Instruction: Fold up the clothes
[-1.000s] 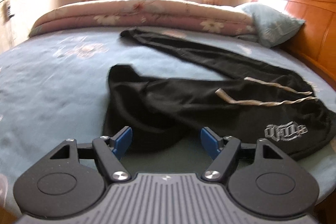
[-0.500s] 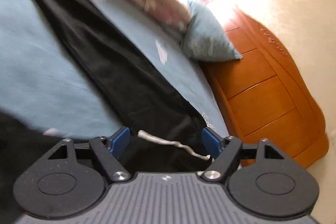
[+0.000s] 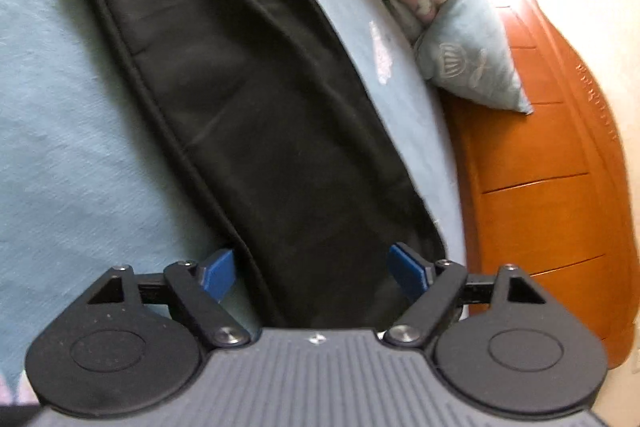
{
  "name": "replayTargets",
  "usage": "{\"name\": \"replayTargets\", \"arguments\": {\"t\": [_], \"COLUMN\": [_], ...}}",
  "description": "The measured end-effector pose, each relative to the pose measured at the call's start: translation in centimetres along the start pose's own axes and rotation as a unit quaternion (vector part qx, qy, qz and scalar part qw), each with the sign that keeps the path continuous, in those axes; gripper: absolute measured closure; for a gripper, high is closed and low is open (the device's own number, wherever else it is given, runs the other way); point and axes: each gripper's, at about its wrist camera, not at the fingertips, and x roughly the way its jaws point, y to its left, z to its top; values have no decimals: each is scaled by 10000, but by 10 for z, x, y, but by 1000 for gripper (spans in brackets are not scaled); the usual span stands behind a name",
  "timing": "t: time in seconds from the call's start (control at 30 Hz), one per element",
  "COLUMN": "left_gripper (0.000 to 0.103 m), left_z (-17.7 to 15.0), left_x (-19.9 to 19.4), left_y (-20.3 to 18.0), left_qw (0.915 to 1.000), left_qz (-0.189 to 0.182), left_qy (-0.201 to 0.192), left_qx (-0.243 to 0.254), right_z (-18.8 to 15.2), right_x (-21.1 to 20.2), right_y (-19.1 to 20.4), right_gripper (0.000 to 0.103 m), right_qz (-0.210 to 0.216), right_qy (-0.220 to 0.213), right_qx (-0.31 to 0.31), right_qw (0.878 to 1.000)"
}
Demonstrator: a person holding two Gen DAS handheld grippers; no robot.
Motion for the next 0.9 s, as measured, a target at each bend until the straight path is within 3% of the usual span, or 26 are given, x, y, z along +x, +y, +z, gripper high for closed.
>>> {"name": "replayTargets", "arguments": {"t": [0.2,0.27,0.4,0.57,0.6,0.63,0.7,0.9], "left_gripper": [25,25,25,25,34,62,100,100], "left_z": [12,19,11,-11,-12,-13,-14,-13], "left_x": [-12,-17,-7,19,22,25,29,21], "left_y": [-8,-12,-5,2,-3,-7,-16,-30], "left_qw": [9933,9909,9959,9964,9968,9968,9958,9945], "left_qz": [-1119,-1285,-874,-652,-535,-418,-201,-389], "left_qy": [-256,-400,-231,547,557,566,571,350], "left_qx": [-102,-23,52,56,223,389,693,912], "right_z": [0,1,3,4,4,4,4,6], "right_x": [6,8,9,8,7,7,6,0], "right_y": [4,5,7,8,7,7,6,10], "right_gripper": [22,21,20,20,20,20,20,20], "right_qz": [49,48,15,6,1,-1,-13,16], "right_qy": [-2,19,15,60,61,62,62,-37], "right_qx": [-150,-181,-150,-167,-157,-136,-97,-234], "right_qw": [9999,9998,9999,9998,9999,9999,9999,9997]}}
